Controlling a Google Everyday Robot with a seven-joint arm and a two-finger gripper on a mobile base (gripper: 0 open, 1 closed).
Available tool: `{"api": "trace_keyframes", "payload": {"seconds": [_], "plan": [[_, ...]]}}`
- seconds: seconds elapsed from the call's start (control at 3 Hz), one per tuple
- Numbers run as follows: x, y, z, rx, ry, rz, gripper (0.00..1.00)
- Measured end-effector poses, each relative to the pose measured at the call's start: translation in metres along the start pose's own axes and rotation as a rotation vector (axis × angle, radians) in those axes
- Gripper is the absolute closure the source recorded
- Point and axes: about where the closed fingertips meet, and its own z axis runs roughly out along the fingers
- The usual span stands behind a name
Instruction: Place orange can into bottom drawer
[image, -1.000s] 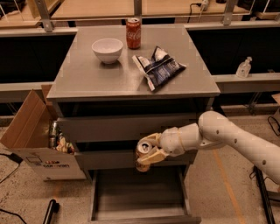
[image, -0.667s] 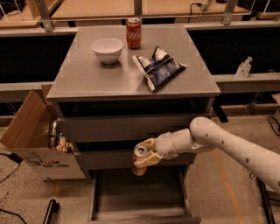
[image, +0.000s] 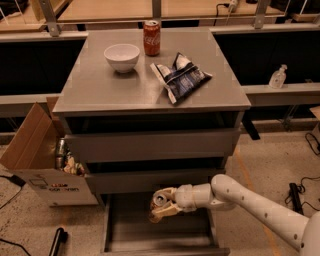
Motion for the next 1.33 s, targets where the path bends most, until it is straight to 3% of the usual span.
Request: {"api": "trace_keyframes", "payload": {"seconds": [0.33,0.67,1.0,1.33], "plan": [[-0.001,0.003,0.003,-0.01,0.001,0.0,1.0],[0.023,-0.012,0.006,0.033,0.013,0.01,1.0],[0.093,-0.033,0.021,0.113,0.021,-0.011,1.0],[0.125,-0.038,0.031,0.129,0.048,-0.03,1.0]]}}
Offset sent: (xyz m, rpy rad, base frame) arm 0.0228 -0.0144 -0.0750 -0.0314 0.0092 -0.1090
